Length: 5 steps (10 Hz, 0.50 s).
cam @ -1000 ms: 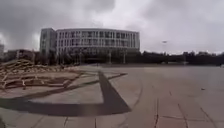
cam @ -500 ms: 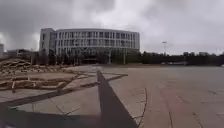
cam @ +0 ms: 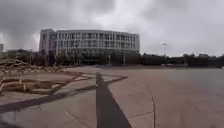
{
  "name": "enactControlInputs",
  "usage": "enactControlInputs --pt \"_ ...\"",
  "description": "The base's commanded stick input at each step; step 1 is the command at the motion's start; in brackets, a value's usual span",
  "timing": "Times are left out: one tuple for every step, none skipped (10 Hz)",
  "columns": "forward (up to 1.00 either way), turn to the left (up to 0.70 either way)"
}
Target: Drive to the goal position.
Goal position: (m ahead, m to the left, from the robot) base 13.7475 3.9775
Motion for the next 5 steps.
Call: enactControlInputs --pt "0.67 0.13" --pt "0.67 0.12" --pt "0.67 0.09" --pt "0.67 0.06" --pt "0.67 0.03"
